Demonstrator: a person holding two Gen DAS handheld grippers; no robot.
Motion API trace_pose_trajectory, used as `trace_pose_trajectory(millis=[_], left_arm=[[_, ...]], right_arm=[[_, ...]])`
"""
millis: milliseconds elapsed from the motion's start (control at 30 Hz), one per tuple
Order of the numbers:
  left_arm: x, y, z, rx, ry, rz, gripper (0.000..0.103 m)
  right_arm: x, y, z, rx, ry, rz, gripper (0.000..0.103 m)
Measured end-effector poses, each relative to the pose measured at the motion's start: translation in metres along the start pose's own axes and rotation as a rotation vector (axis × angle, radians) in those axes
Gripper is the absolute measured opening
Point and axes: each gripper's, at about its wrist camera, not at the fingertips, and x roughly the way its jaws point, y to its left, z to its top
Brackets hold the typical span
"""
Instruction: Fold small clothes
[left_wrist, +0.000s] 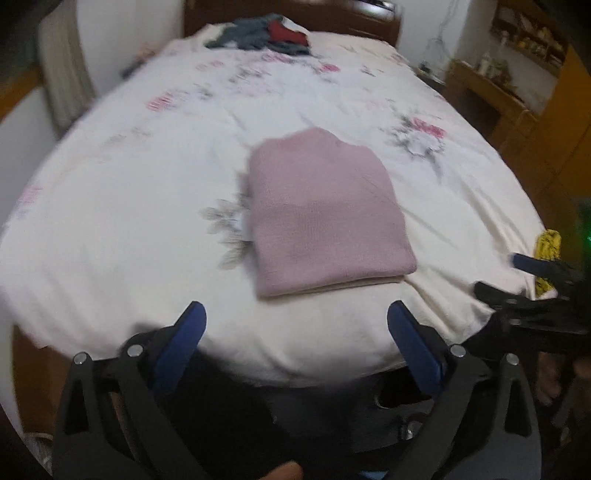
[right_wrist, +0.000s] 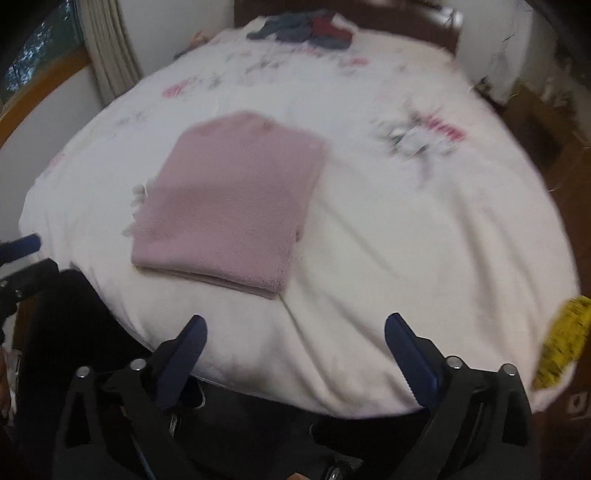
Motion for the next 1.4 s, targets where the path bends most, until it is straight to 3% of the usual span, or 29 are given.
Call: trace_pose_trajectory(millis=[167,267,367,567,733,1400], left_arm=[[-0.062,-0.017,0.003,-0.091,-0.060,0.022,0.100],[-0.099,-0.024,0.008,-0.087,-0.072,-0.018,0.100],[-0.121,-0.030,0.011,-0.062,-0.083,0.013,0.100],[-0.140,-0.041,0.002,-0.051,-0.058,0.000,0.100],[-0.140,-0.054,-0.003,-0.005,-0.052,0.009,0.100],[-0.139,-0.045,-0.003,-0.042,-0.051,-0.013,0.099]], right_arm=[[-0.081,0.006,0.008,0.078,-0.137,-0.073,0.099],[-0.112,0.020,0.019,0.018,-0.145,-0.053,0.099],[-0.143,0.032,0.023,-0.047,-0.152,-0.052,0.099],[-0.180,0.042,0.018,-0.037,-0.144,-0.050,0.099],[-0.184,0.043,0.012,-0.022,-0.128,-0.074,0.099],[-0.176,0.058,0.010,-0.029,-0.104,-0.083,0.099]])
